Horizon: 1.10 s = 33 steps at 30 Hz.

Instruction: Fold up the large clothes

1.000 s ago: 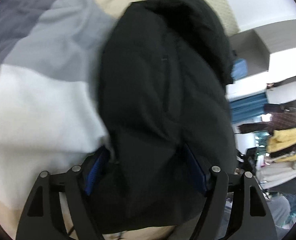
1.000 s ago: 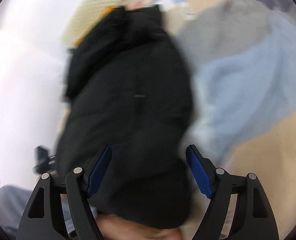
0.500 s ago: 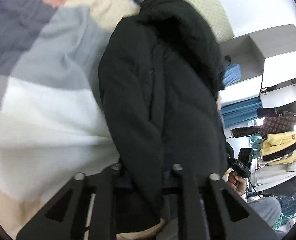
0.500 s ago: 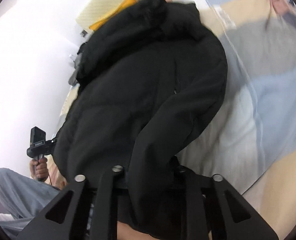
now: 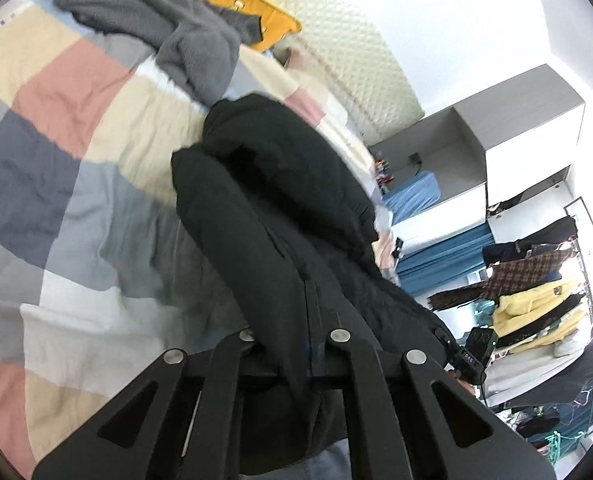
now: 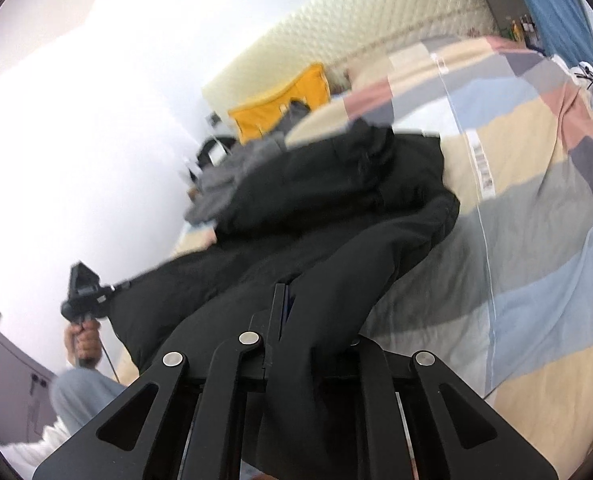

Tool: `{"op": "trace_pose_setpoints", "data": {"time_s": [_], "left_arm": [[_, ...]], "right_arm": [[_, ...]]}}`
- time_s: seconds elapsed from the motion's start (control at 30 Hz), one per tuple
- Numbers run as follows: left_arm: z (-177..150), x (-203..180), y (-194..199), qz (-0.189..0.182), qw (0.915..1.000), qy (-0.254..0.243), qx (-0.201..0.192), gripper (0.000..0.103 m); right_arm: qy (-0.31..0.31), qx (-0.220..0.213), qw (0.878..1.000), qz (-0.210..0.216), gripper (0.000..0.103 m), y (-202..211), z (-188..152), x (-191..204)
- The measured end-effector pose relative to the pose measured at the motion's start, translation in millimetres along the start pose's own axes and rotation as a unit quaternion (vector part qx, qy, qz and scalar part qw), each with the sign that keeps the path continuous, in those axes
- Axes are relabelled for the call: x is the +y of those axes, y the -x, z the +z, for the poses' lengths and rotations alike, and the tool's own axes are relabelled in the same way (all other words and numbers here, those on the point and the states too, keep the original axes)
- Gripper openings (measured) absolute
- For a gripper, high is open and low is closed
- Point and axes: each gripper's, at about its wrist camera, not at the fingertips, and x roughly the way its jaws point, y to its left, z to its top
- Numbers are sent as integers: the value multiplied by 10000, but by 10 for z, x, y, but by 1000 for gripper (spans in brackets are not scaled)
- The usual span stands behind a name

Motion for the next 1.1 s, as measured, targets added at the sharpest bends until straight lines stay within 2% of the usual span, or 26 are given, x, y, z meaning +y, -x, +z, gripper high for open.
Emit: {"op": "trace_pose_setpoints", "data": {"time_s": [0.13,0.3,0.47,0.53,0.6,0.7,0.73,0.9,1.1], "left_arm": [[26,-204,246,-99,9998,10,-142,5],[-35,-343,524,-48,9996,290,-22,5],[-187,-551,846,-201,9996,175,-5,5],[-247,-581,920,-246,9995,204,35,6],[-260,-602,926,-185,9997,161,77,6],[-178,-615,745,324,9993,-120,141,7],[-121,-548,631,423,9989,-30,194,7],[151,-396,275,583,9975,176,363,7],[605,-517,86,690,9971,138,295,8]], "right_arm": [[36,-194,9997,116,8,314,54,119],[134,-286,9994,105,7,541,55,405],[-151,-518,9980,324,7,965,-40,551],[-147,-559,9978,325,7,1016,-43,561],[-166,-528,9980,293,7,969,-17,540],[-277,-415,9986,178,7,756,84,407],[-370,-392,9985,136,7,669,136,329],[-850,-369,9957,-18,8,404,441,38],[-1054,-486,9931,-180,7,140,905,-73]]}}
